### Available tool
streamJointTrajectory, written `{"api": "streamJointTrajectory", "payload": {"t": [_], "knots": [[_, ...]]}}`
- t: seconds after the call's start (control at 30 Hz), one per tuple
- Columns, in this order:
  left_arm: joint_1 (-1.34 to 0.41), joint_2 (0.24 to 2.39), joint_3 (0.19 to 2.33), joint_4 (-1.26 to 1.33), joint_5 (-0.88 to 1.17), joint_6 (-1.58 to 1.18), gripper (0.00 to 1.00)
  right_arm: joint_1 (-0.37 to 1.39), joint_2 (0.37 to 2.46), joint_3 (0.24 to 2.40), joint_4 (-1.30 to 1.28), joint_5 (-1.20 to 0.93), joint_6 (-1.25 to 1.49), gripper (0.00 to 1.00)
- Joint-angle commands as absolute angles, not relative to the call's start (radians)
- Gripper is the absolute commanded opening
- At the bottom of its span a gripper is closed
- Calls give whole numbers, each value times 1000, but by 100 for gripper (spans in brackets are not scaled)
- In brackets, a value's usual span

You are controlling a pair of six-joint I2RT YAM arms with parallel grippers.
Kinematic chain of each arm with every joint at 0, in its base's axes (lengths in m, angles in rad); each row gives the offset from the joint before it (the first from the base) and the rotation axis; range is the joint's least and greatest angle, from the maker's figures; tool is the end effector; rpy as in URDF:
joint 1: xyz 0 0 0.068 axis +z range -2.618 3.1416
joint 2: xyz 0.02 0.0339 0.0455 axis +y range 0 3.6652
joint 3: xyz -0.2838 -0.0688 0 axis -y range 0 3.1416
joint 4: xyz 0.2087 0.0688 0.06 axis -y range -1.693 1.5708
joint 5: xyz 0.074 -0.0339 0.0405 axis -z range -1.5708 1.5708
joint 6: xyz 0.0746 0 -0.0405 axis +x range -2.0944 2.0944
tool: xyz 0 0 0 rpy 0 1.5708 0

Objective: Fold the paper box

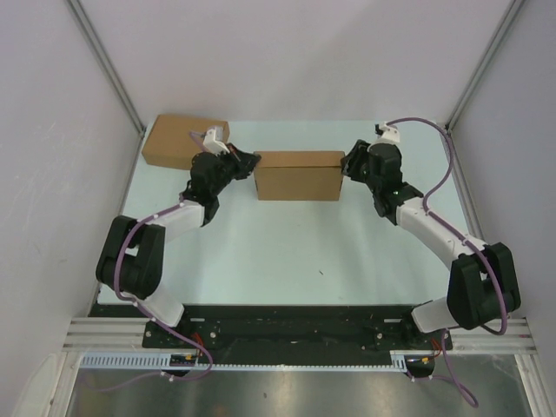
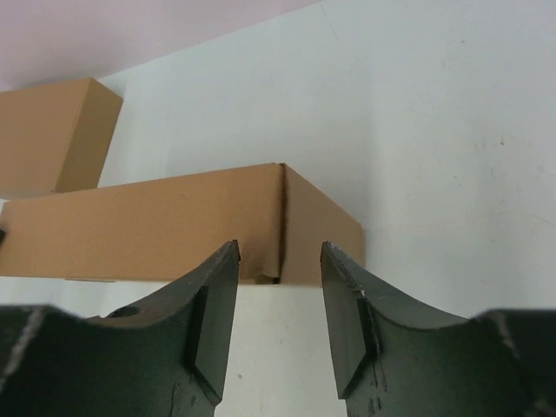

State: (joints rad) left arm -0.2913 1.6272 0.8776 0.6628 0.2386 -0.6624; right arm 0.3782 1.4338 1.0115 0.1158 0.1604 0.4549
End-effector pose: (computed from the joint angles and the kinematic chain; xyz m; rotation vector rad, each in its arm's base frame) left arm 0.3547 -0.1248 0.2859 -0.1322 1.7335 -0.9112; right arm 0.3175 0.1133 0.3193 0.1838 1.8860 0.4215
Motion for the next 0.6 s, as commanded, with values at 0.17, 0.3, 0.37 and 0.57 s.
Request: {"api": "streamJointTrajectory", "payload": {"t": [0.17, 0.3, 0.37, 0.57], "knots": [[-285, 1632, 867, 442, 222, -609, 1, 290, 1373, 1058, 5, 133, 494, 42], [-285, 1631, 880, 436, 230, -611, 1, 293, 1390, 1058, 15, 121, 502, 31], [-285, 1628, 888, 434, 233, -612, 1, 290, 1385, 1058, 35, 110, 517, 30], [-285, 1623, 904, 423, 235, -604, 1, 265, 1387, 1057, 170, -70, 612, 22]]}}
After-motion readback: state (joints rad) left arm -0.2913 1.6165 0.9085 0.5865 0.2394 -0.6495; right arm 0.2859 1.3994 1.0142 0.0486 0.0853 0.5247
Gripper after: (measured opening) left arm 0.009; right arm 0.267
